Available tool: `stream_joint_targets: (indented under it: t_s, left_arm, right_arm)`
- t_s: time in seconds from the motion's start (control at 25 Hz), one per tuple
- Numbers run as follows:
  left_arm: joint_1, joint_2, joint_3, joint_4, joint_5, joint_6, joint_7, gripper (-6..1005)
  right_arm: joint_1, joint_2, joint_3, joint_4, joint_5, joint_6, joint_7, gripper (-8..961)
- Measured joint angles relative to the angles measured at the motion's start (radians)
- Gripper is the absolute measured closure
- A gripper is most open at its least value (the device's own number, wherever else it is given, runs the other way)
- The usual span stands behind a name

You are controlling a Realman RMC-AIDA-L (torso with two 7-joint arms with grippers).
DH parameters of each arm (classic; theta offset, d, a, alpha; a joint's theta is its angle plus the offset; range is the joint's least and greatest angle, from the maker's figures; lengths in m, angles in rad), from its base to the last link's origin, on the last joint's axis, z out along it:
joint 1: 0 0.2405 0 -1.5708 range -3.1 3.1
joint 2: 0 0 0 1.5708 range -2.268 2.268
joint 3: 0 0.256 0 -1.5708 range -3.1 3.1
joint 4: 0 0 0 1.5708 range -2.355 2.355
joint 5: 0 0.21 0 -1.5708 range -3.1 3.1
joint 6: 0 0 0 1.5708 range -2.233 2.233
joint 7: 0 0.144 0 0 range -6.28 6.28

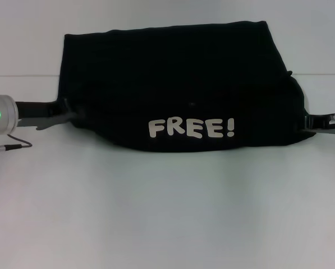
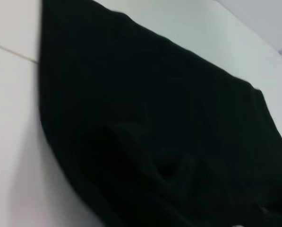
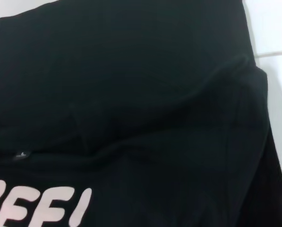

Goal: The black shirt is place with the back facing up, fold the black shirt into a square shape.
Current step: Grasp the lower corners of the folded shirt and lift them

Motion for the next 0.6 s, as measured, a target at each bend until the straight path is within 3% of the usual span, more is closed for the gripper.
stream_joint_targets:
  t_s: [0.24, 0.6]
  left_arm:
    - [-0.006, 0.011, 0.004, 0.051, 0.056, 0.185, -0.006, 967]
    - [0.037, 0.03, 0.0, 0.147, 0.163, 0.609, 0.005, 965]
  right_arm:
    - [-0.072, 0.003, -0.007, -0.16, -0.023, -0.197, 0.103, 901]
    - [-0.221, 0.062, -0.005, -0.444, -0.204, -0.564, 0.219, 901]
